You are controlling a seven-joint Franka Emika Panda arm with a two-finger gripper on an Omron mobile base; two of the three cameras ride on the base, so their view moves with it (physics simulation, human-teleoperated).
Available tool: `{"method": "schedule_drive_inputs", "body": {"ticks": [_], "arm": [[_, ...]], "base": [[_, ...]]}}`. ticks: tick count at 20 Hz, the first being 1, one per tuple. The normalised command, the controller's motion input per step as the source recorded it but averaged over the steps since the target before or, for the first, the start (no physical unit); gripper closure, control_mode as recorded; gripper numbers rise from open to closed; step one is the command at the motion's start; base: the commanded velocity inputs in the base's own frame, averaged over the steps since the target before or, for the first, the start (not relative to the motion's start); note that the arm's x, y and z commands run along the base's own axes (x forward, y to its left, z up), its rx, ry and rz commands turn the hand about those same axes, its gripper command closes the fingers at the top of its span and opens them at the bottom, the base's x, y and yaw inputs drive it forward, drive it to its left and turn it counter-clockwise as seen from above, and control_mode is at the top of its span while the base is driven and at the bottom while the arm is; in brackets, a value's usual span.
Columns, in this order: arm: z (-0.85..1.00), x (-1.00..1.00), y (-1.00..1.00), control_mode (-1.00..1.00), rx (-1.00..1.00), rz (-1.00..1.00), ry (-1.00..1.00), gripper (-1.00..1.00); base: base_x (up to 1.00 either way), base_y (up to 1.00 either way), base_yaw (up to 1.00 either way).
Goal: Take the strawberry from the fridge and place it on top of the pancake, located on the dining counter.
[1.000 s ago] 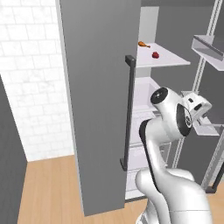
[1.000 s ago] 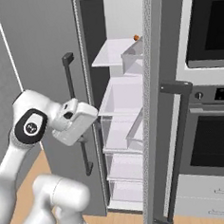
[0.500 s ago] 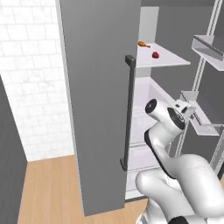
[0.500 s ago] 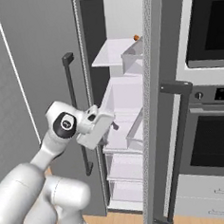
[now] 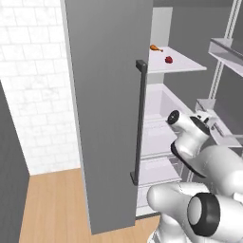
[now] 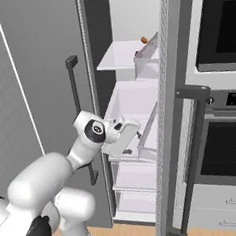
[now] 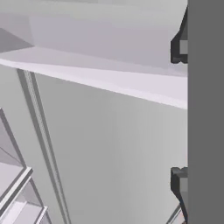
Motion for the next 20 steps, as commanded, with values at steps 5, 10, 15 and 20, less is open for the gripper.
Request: {"method": "schedule_drive_inputs", "body": {"ticks": [5,10,15,20], "arm": [[-0.22,0.08,-0.79,-1.0,0.0,0.0,0.03,-1.0],[-0.08,0.01,-0.4,-1.0,0.01,0.0,0.02,-1.0],[0.04,-0.04,0.19,-1.0,0.06,0.0,-0.03,-1.0],[0.29,-0.3,0.93,-1.0,0.39,0.0,0.0,-1.0]], "base": [[0.0,0.0,0.0],[0.0,0.0,0.0],[0.0,0.0,0.0],[0.0,0.0,0.0]]}}
